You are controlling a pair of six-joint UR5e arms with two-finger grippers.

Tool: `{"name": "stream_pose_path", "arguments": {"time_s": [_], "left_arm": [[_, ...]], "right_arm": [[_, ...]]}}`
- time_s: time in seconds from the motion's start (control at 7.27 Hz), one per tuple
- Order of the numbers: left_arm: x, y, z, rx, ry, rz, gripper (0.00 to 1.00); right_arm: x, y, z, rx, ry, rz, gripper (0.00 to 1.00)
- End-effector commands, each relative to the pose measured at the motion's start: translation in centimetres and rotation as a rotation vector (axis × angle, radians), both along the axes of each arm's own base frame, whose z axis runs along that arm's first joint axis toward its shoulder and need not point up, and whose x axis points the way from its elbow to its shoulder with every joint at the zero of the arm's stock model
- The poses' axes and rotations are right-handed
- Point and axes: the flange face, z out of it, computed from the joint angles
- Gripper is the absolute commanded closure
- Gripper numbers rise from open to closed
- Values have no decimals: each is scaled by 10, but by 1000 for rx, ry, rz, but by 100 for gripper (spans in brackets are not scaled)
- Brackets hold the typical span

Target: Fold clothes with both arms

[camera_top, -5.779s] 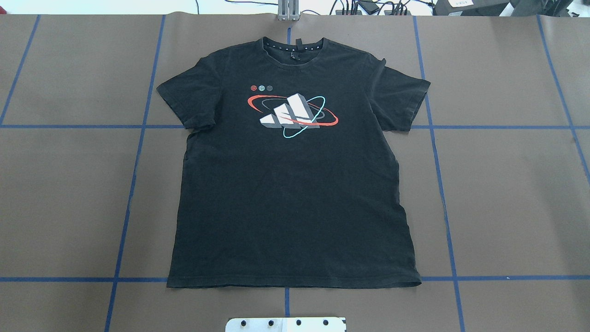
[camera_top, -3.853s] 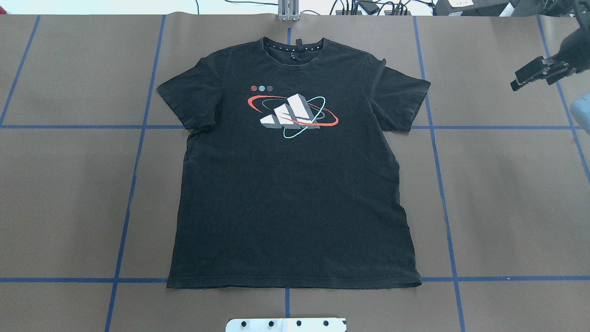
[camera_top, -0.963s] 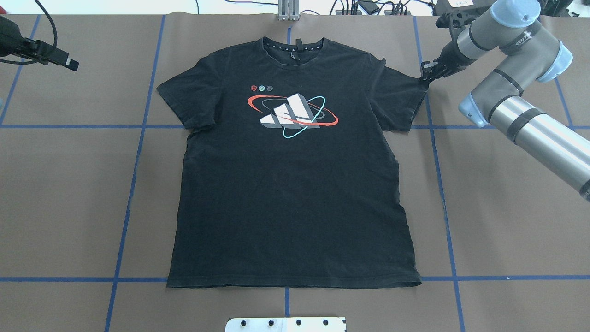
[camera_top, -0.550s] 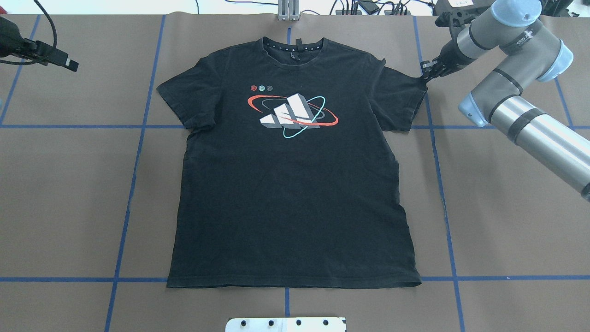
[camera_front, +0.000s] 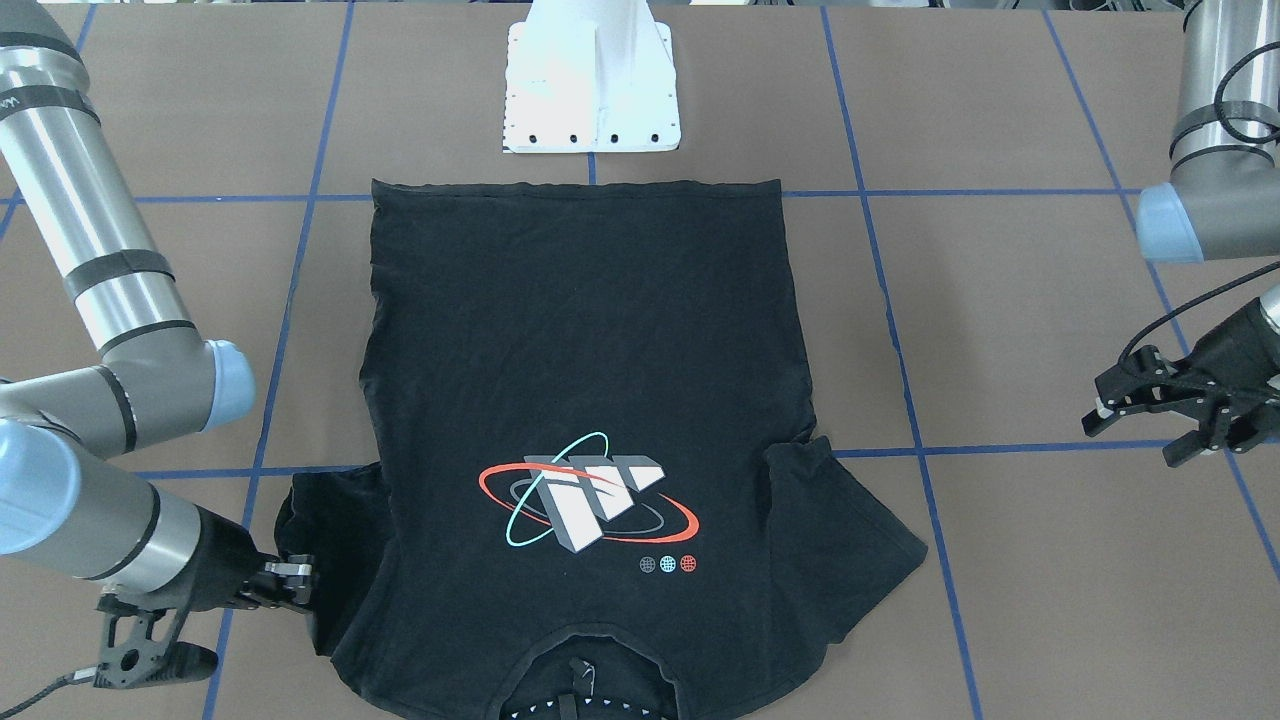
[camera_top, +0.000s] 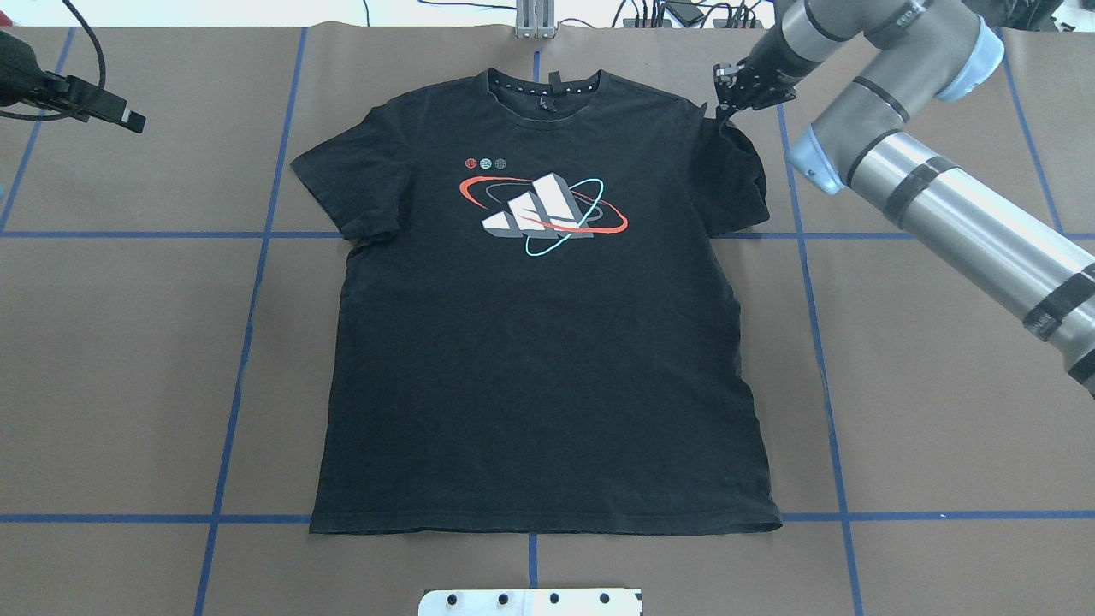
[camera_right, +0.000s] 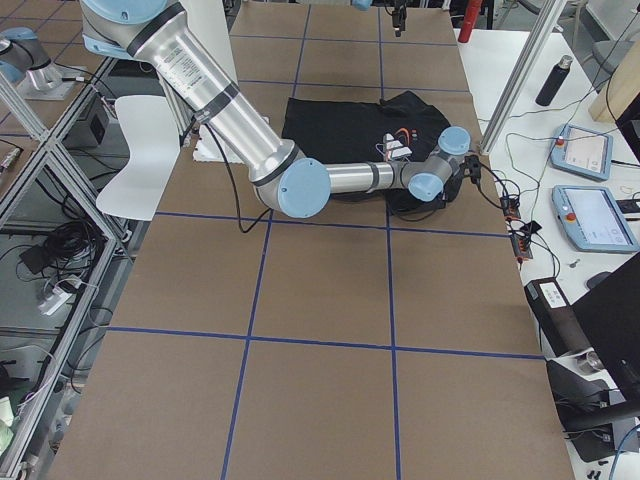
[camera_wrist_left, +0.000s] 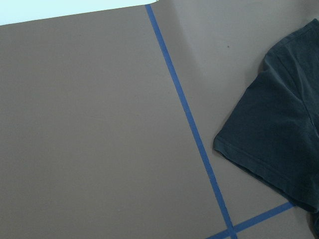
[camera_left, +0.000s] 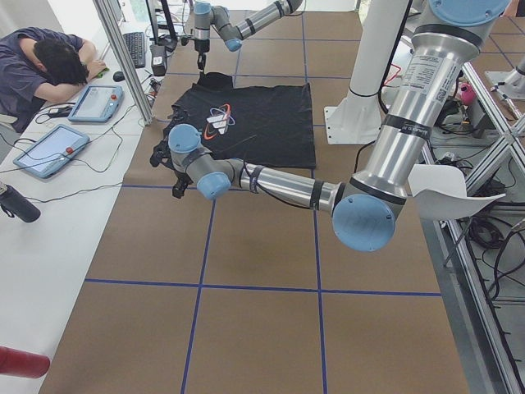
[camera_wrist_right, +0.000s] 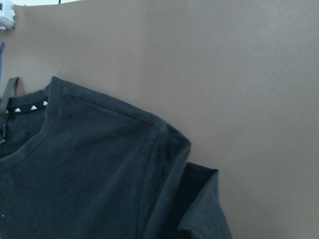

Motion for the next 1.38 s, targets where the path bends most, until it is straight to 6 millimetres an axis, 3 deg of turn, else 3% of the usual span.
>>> {"name": "stream_pose_path", "arguments": {"time_s": [0.0,0.14,0.41,0.55,0.83,1.24], "left_arm": [[1,0,0,1,0,2,0],[1,0,0,1,0,2,0],[1,0,0,1,0,2,0],[1,0,0,1,0,2,0],[1,0,0,1,0,2,0],[1,-1,1,-1,-1,2,0]], "right_arm": [[-53,7,-59,-73,-3,61,100],[-80,15,-85,-88,-6,95,100],[-121,28,-112,-92,46,133,100],[-137,37,-109,-89,68,146,100],[-149,44,-108,-80,78,147,100],[-172,48,-122,-64,94,150,100]]}}
